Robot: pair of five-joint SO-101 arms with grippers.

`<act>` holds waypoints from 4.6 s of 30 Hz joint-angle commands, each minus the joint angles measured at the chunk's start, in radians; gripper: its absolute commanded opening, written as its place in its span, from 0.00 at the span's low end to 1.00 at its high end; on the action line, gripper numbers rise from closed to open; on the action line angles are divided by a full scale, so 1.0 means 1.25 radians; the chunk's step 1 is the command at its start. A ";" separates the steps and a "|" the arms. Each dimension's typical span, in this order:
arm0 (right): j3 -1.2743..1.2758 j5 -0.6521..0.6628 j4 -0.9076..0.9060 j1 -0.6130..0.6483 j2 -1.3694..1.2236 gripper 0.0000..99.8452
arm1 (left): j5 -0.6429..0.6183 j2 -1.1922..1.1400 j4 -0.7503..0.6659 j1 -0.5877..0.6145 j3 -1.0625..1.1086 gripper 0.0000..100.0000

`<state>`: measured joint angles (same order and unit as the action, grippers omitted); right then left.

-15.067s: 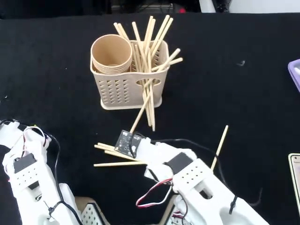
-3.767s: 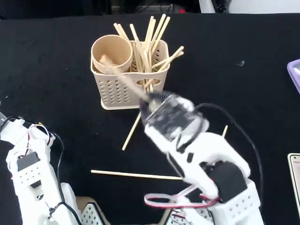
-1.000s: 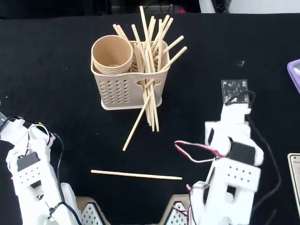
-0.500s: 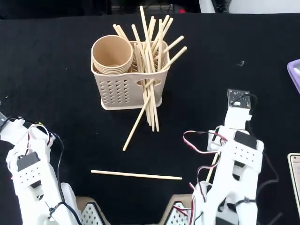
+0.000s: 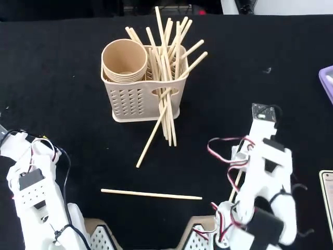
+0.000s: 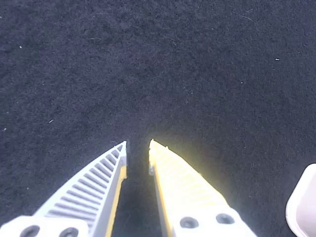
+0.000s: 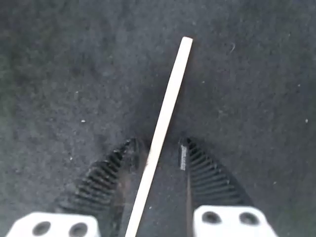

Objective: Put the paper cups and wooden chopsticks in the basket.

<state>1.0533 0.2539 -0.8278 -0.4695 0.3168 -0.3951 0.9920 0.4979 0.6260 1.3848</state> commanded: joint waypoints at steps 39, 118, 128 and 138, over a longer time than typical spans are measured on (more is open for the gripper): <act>-0.077 0.201 -0.351 0.944 0.406 0.01 | -0.005 0.015 -0.012 -0.003 -0.021 0.09; -0.423 -0.182 0.471 0.682 0.467 0.01 | -0.006 0.015 -0.037 0.029 -0.015 0.09; -0.474 -0.217 0.637 0.608 0.220 0.01 | -0.006 0.015 -0.038 0.029 -0.015 0.09; -0.482 -0.212 0.632 0.549 0.131 0.01 | -0.006 0.015 -0.038 0.029 -0.015 0.09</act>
<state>0.4841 -0.0100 -0.0575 0.2363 0.4795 -0.3951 0.9920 0.4703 0.6536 1.3848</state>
